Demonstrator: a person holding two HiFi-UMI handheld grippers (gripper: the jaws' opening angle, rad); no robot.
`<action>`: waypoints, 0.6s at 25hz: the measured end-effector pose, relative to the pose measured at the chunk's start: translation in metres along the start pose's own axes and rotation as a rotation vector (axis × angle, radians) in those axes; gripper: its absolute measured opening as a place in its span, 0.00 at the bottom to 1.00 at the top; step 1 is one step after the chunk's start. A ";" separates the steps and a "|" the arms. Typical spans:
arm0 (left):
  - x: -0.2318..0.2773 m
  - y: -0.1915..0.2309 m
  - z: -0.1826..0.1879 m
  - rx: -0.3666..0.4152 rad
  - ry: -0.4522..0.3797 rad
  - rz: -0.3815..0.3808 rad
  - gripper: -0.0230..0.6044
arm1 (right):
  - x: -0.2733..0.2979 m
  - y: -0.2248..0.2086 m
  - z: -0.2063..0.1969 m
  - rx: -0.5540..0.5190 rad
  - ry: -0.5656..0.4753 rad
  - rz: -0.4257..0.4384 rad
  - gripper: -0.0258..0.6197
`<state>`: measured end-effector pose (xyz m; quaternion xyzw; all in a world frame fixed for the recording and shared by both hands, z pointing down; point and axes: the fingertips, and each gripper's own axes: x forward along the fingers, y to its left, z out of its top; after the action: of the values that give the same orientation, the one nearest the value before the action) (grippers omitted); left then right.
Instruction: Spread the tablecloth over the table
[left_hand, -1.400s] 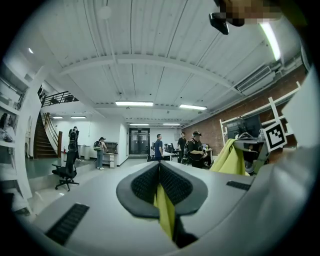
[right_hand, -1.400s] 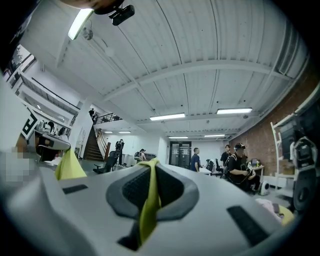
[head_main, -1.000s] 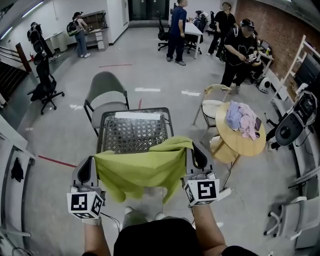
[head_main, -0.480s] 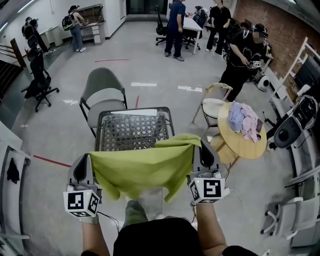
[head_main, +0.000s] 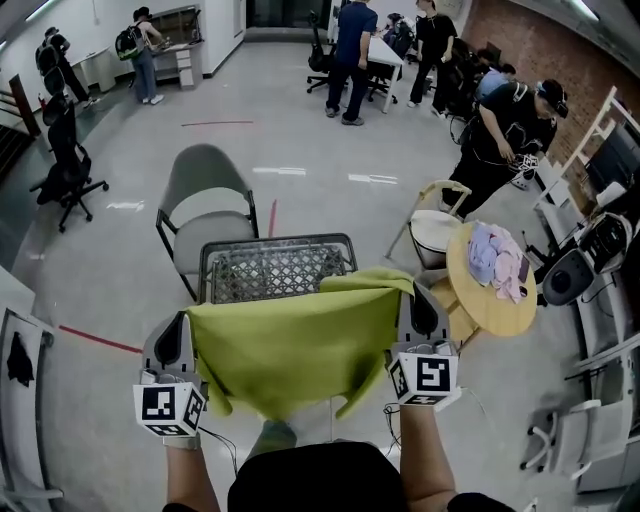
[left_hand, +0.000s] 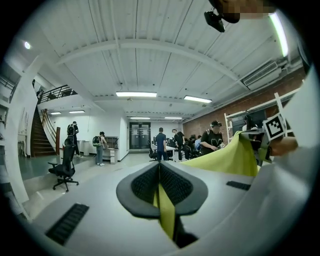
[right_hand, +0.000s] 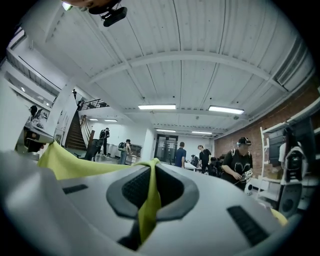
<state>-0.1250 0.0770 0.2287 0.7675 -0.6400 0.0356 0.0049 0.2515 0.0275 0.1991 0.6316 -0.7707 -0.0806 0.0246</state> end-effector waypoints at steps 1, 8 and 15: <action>0.008 0.006 0.000 0.002 0.002 -0.010 0.06 | 0.008 0.003 0.002 -0.005 0.001 -0.008 0.06; 0.057 0.050 0.003 -0.002 0.006 -0.069 0.06 | 0.055 0.025 0.014 -0.035 0.014 -0.067 0.06; 0.101 0.078 -0.002 -0.023 0.020 -0.124 0.06 | 0.094 0.039 0.016 -0.083 0.037 -0.112 0.06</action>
<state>-0.1838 -0.0360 0.2343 0.8053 -0.5914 0.0357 0.0224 0.1928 -0.0554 0.1835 0.6734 -0.7297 -0.1021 0.0608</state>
